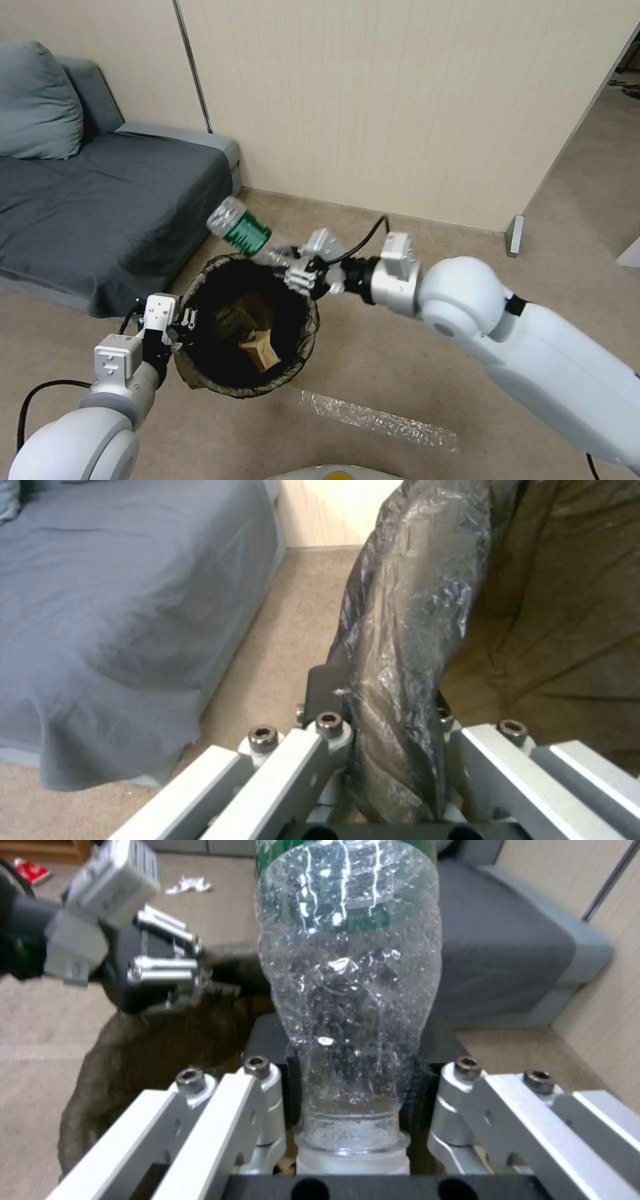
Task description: Pick up the trash bin, then pick up the garbage from the floor and place it into the trash bin.
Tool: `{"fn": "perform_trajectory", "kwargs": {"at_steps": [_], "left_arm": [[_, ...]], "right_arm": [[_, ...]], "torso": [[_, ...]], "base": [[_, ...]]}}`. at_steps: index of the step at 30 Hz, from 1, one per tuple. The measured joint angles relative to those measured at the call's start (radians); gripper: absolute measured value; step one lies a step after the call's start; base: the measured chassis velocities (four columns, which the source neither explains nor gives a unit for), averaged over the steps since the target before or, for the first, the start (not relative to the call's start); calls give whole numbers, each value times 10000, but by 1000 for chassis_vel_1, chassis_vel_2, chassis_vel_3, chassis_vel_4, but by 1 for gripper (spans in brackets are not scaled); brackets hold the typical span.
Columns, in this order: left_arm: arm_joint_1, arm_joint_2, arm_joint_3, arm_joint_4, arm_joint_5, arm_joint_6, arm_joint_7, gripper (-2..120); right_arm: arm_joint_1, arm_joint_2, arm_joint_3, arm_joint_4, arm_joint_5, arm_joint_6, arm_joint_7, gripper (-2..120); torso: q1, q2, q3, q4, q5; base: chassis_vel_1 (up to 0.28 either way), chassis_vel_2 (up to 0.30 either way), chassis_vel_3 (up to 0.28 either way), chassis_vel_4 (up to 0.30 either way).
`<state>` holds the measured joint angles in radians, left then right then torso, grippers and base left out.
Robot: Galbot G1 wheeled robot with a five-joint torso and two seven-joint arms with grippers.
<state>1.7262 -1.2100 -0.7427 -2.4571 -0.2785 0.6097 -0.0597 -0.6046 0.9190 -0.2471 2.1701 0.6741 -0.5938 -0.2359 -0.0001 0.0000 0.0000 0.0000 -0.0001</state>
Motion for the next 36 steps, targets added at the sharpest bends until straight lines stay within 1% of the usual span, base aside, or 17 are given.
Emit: {"fn": "perform_trajectory", "kwargs": {"at_steps": [14,16,18,19,22,23,24,25,26,28,29,30,32,33,34,35,36], "left_arm": [[-71,3,-24,-15,-93,32,-9,3],[-76,-5,-21,-15,-97,34,-9,3],[-81,-21,-18,-15,-99,35,-10,3],[-81,-21,-18,-15,-99,35,-10,3],[-81,-29,-19,-15,-157,37,-15,3],[-81,-29,-19,-15,-157,37,-15,3],[-84,-40,-18,-15,-221,51,-28,3],[-87,-47,-18,-15,-232,59,-32,3],[-87,-47,-18,-15,-232,59,-32,3],[-100,-88,-12,-14,-251,103,-42,3],[-103,-92,-12,-14,-251,109,-42,3],[-103,-92,-12,-14,-251,109,-42,3],[-131,-97,-6,-13,-252,129,-45,3],[-139,-98,-4,-12,-253,131,-45,3],[-139,-98,-4,-12,-253,131,-45,3],[-148,-112,-1,-12,-254,138,-46,3],[-148,-124,1,-12,-254,140,-45,3]], "right_arm": [[-330,-70,-326,-211,-457,-67,44,25],[-354,-79,-414,-211,-529,-82,135,28],[-380,-88,-585,-189,-570,-148,291,37],[-380,-88,-585,-189,-570,-148,291,37],[-411,-88,-726,-130,-578,-189,379,52],[-411,-88,-726,-130,-578,-189,379,52],[-435,-101,-763,-75,-577,-194,418,59],[-444,-116,-769,-48,-575,-195,430,63],[-444,-116,-769,-48,-575,-195,430,63],[-459,-196,-773,105,-484,-212,507,73],[-459,-211,-772,133,-450,-219,520,76],[-459,-211,-772,133,-450,-219,520,76],[-449,-307,-721,299,-238,-264,603,88],[-442,-336,-688,343,-192,-268,612,91],[-442,-336,-688,343,-192,-268,612,91],[-440,-397,-589,454,-65,-291,654,97],[-440,-424,-545,500,-10,-296,682,99]], "torso": [[0,0,0,-1,1],[0,0,0,0,1],[1,0,0,0,1],[1,0,0,0,1],[0,0,0,0,1],[0,0,0,0,1],[1,0,0,1,2],[0,0,0,2,1],[0,0,0,2,1],[0,0,0,0,1],[0,0,0,1,1],[0,0,0,1,1],[0,0,0,1,1],[0,0,0,0,1],[0,0,0,0,1],[0,0,0,-1,2],[0,0,0,-1,2]], "base": [[0,0,0,0],[0,0,0,0],[0,0,0,0],[0,0,0,0],[0,0,0,0],[0,0,0,0],[0,0,0,0],[0,0,0,0],[0,0,0,0],[0,0,0,0],[0,0,0,0],[0,0,0,0],[0,0,0,0],[0,0,0,0],[0,0,0,0],[0,0,0,0],[0,0,0,0]]}}
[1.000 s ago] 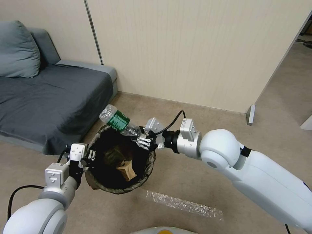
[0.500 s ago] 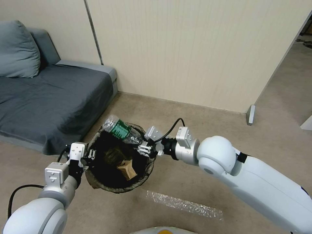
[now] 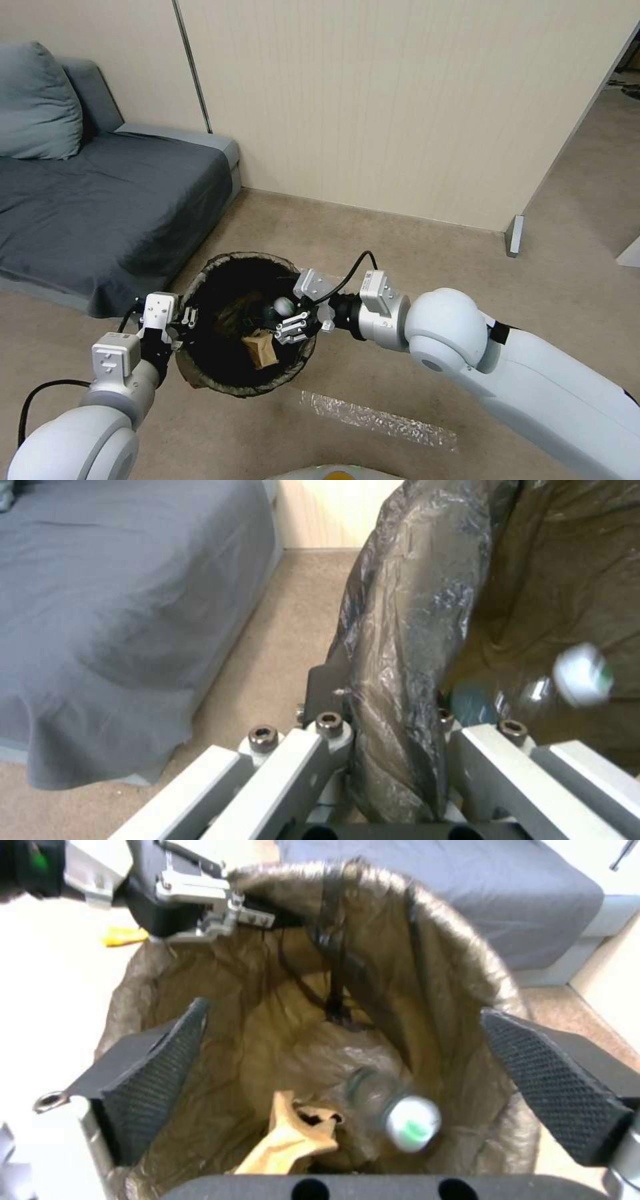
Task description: Pick up the trash bin, then pick up the garbage from the floor and place it into the trash bin.
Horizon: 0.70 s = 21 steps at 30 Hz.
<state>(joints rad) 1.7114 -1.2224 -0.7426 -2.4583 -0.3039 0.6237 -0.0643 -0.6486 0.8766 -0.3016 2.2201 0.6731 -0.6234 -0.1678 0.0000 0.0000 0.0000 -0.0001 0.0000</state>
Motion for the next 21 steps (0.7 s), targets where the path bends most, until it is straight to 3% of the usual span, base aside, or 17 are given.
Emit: {"fn": "perform_trajectory", "kwargs": {"at_steps": [9,14,16,18,21], "left_arm": [[8,-27,3,4,1,4,0,3],[10,-8,-28,57,-65,4,0,3],[12,-1,-58,99,-86,4,1,3],[14,-11,-66,115,-88,4,1,3],[23,-114,-71,167,-70,-19,21,3]], "right_arm": [[-250,-345,871,489,359,-10,82,100],[-1120,-724,2380,1073,858,5,396,100],[-2388,-1202,3849,1618,976,313,748,100],[-2774,-1366,4175,1785,974,550,1047,100],[-4182,-1524,5468,2380,980,1443,2321,100]], "torso": [[0,0,0,1,1],[-1,0,0,4,0],[0,0,0,-2,4],[0,0,0,-2,1],[0,0,-1,-5,0]], "base": [[0,0,0,0],[0,0,0,0],[0,0,0,0],[0,0,0,0],[0,0,0,0]]}}
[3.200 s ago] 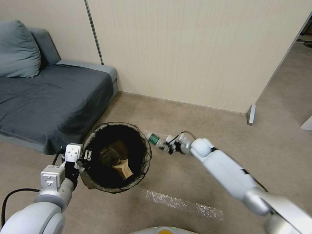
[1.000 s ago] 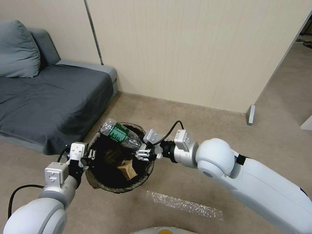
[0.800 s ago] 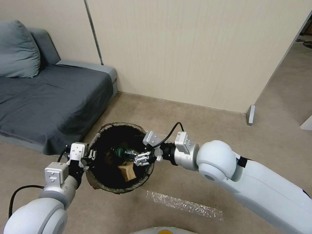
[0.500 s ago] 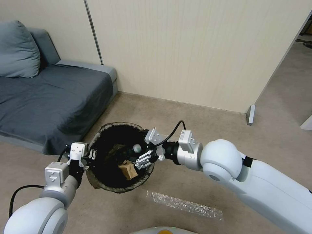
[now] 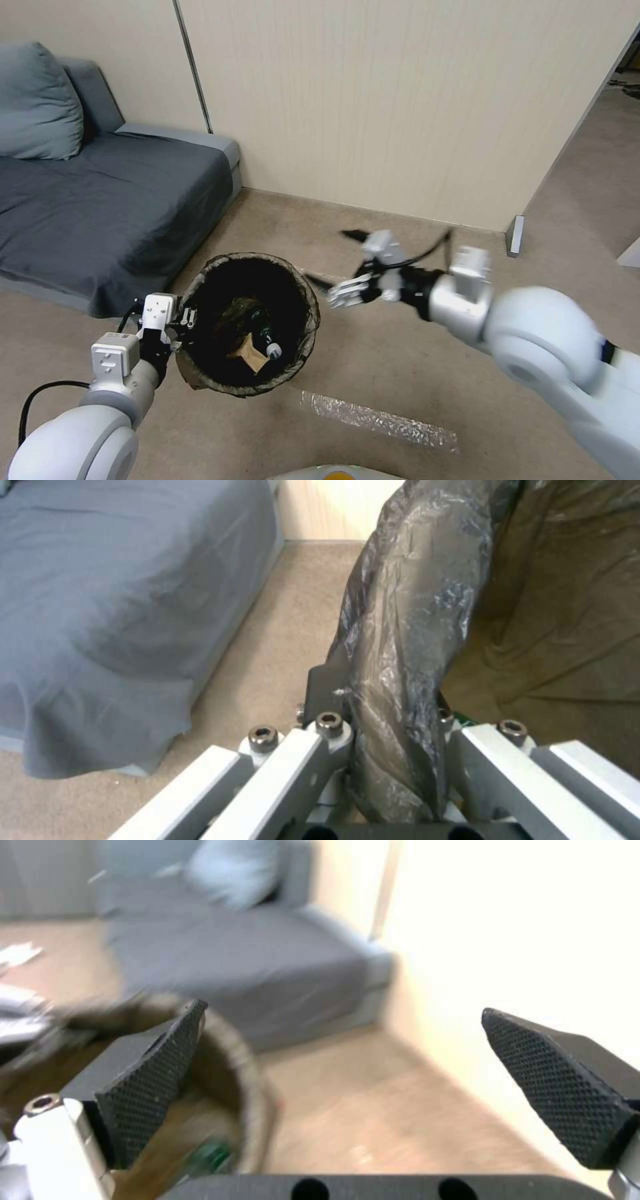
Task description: Pick up the trash bin, then pick up the garbage from the floor and place it into the trash bin.
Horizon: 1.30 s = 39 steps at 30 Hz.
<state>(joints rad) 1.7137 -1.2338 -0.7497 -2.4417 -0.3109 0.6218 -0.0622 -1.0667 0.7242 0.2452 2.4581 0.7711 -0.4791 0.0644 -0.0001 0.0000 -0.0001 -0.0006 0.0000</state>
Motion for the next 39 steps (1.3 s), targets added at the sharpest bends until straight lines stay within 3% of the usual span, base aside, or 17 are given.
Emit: {"fn": "perform_trajectory", "kwargs": {"at_steps": [1,3,4,7,9,10,12,14,15,18,19,21,29,39], "left_arm": [[0,0,0,0,0,0,0,3],[78,-224,-76,1,53,-33,21,3],[78,-224,-76,1,53,-33,21,3],[-26,-259,-135,56,52,-54,14,3],[-45,-263,-135,68,48,-60,16,3],[-58,-308,-134,127,69,-98,66,3],[-42,-353,-129,151,121,-134,137,3],[14,-444,-116,203,260,-209,223,3],[14,-444,-116,203,260,-209,223,3],[8,-479,-118,212,323,-238,267,3],[8,-479,-118,212,323,-238,267,3],[19,-575,-122,173,369,-239,287,3],[58,-763,-95,87,547,-249,331,3],[106,-826,-87,-10,665,-246,383,3]], "right_arm": [[0,0,0,0,0,0,0,100],[-1045,418,1235,117,-337,708,333,100],[-1045,418,1235,117,-337,708,333,100],[-3090,1390,3282,260,-1483,1398,120,100],[-3503,1642,3640,267,-1803,1589,51,100],[-4677,2544,4376,153,-3201,2344,-145,100],[-5060,2951,4539,29,-3922,2725,-208,100],[-6081,4701,4682,-343,-5949,3808,-245,100],[-6081,4701,4682,-343,-5949,3808,-245,100],[-7121,6552,4387,-810,-7622,5332,-147,100],[-7121,6552,4387,-810,-7622,5332,-147,100],[-7678,7258,4223,-997,-8211,6081,-165,100],[-9012,7407,3714,-1003,-8481,7139,547,100],[-9054,7602,3547,-1112,-8757,7312,740,100]], "torso": [[0,0,0,0,0],[0,0,1,15,1],[0,0,1,15,1],[0,0,1,3,2],[0,0,1,5,0],[0,0,1,-1,0],[0,0,1,5,-2],[0,0,1,4,3],[0,0,1,4,3],[0,0,0,5,-2],[0,0,0,5,-2],[0,0,0,8,-3],[0,0,1,7,-3],[0,0,1,5,0]], "base": [[0,0,0,0],[0,0,0,0],[0,0,0,0],[0,0,0,0],[0,0,0,0],[0,0,0,0],[0,0,0,0],[0,0,0,0],[0,0,0,0],[0,0,0,0],[0,0,0,0],[0,0,0,0],[0,0,0,0],[0,0,0,0]]}}
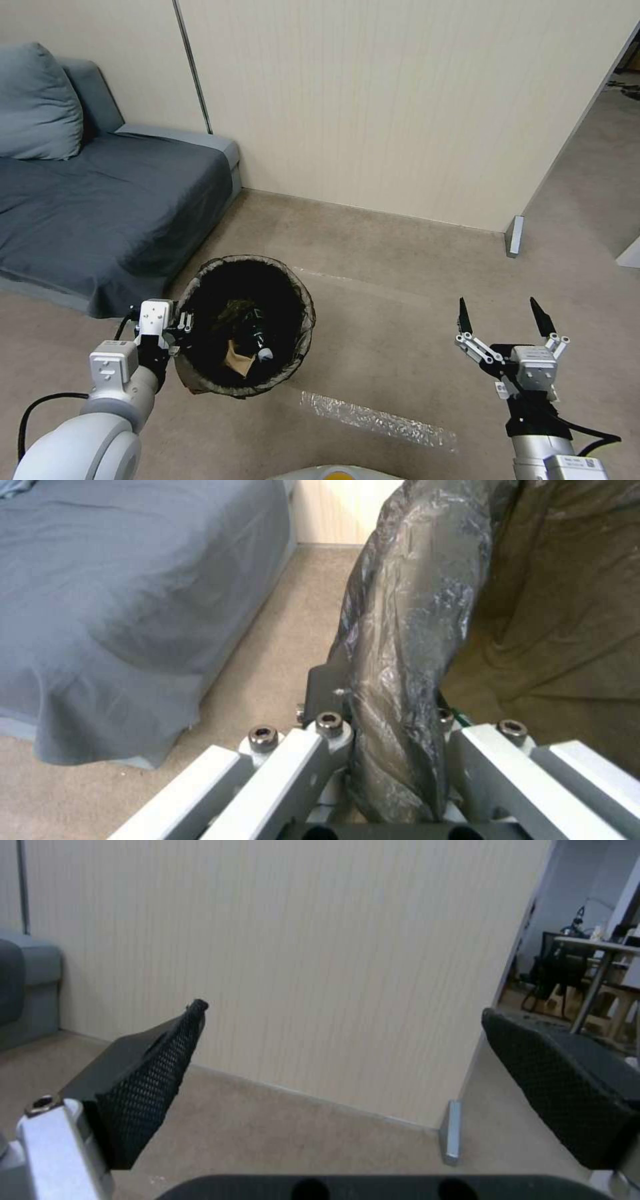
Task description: Pick up the trash bin, then pick up the garbage from the floor and place it into the trash bin.
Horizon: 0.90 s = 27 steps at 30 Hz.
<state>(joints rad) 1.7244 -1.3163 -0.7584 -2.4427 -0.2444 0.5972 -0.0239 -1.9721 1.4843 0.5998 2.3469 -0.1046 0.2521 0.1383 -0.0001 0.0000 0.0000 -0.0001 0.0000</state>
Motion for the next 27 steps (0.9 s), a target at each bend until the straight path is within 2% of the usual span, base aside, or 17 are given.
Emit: {"fn": "perform_trajectory", "kwargs": {"at_steps": [10,27], "left_arm": [[23,-71,5,-77,-6,13,-3,3],[139,-154,36,-217,-20,12,-26,3]], "right_arm": [[120,-71,60,-15,128,-137,6,100],[73,-81,-49,-192,-6,-181,154,100]], "torso": [[0,0,1,1,-1],[1,1,0,0,0]], "base": [[0,0,0,0],[59,52,56,52]]}}
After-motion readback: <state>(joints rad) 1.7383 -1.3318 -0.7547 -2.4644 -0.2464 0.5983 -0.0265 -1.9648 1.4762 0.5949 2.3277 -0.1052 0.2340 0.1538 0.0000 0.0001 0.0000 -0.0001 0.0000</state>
